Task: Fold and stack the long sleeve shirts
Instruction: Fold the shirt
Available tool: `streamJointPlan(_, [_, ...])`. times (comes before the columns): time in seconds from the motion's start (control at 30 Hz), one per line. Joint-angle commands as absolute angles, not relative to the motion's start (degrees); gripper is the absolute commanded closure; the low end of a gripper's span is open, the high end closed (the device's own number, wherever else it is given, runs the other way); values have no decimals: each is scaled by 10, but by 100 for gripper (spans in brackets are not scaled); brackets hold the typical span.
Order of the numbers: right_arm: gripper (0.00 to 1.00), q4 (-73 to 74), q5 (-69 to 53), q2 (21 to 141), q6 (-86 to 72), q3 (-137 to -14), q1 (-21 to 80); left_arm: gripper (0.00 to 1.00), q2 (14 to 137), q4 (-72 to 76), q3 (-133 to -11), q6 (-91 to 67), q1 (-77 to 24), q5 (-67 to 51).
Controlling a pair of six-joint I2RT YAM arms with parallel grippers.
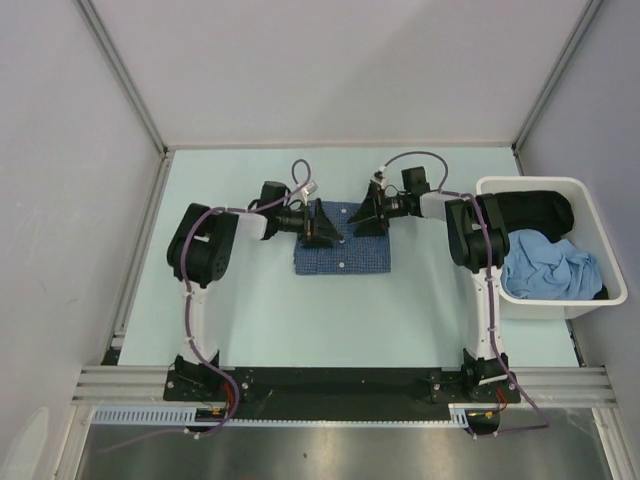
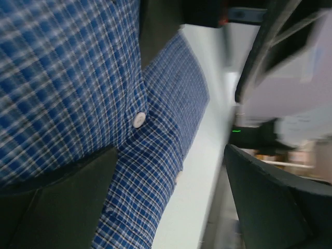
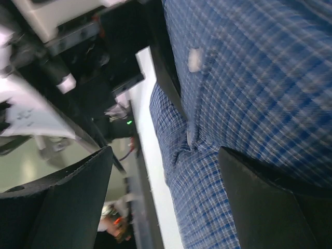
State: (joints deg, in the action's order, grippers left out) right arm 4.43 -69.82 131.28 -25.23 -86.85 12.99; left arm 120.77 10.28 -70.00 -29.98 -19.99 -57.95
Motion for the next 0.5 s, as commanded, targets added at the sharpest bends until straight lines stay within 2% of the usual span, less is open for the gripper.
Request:
streamJointPlan(0.0, [10,179,-667,1385,-142,-925,94,2,1248,114,-656,-365,-143,-546])
streamJointPlan(0.1, [10,246,-654,1373,-95,-938,81,2,1224,33,-634,-290,-121,-559])
streamJointPlan(0.27, [16,368,-621,1343,-16,-1064,68,4,1119,-65,-623,-179,-108,-612])
streamJointPlan(0.37, [23,342,-611,1339,-43,-1095,69,5,1112,-55,-686,-175,-119,-628])
streamJointPlan(0.4, [29,315,-609,1342,-67,-1106,72,5,1129,-51,-737,-191,-126,-629])
streamJointPlan(0.47, [31,303,-598,1364,-71,-1119,80,5,1160,-32,-781,-213,-144,-619])
